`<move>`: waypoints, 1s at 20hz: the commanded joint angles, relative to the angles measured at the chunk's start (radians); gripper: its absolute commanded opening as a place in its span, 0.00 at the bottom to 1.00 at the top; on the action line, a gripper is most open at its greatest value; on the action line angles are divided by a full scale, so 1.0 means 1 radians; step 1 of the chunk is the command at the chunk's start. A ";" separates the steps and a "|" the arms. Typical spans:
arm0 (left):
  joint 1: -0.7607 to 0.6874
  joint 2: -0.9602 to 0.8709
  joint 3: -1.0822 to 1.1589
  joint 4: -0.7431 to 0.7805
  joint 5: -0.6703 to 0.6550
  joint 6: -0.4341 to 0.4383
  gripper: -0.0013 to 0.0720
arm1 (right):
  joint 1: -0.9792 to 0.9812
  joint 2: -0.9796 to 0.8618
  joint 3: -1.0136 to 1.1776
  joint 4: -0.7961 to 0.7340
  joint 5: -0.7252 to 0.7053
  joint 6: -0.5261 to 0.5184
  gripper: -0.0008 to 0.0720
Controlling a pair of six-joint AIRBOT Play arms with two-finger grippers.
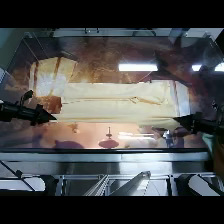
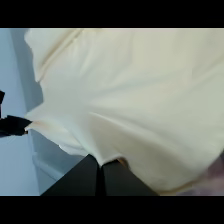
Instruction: Fold the shirts.
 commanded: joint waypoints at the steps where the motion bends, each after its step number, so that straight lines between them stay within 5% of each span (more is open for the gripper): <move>1: -0.006 0.019 0.091 -0.084 -0.063 0.010 0.05 | 0.018 0.018 0.050 0.104 -0.034 -0.010 0.05; 10: -0.178 -0.249 0.610 -0.100 0.030 -0.094 0.05 | 0.326 -0.330 0.460 0.128 -0.473 -0.064 0.05; 18: -0.241 -0.573 0.940 -0.100 -0.002 -0.148 0.03 | 0.383 -0.659 0.716 0.119 -0.486 -0.116 0.05; 19: -0.248 -0.597 0.977 -0.100 -0.025 -0.161 0.12 | 0.381 -0.660 0.716 0.106 -0.475 -0.116 0.22; 20: -0.250 -0.612 1.011 -0.100 -0.043 -0.174 0.37 | 0.372 -0.651 0.724 0.077 -0.455 -0.114 0.56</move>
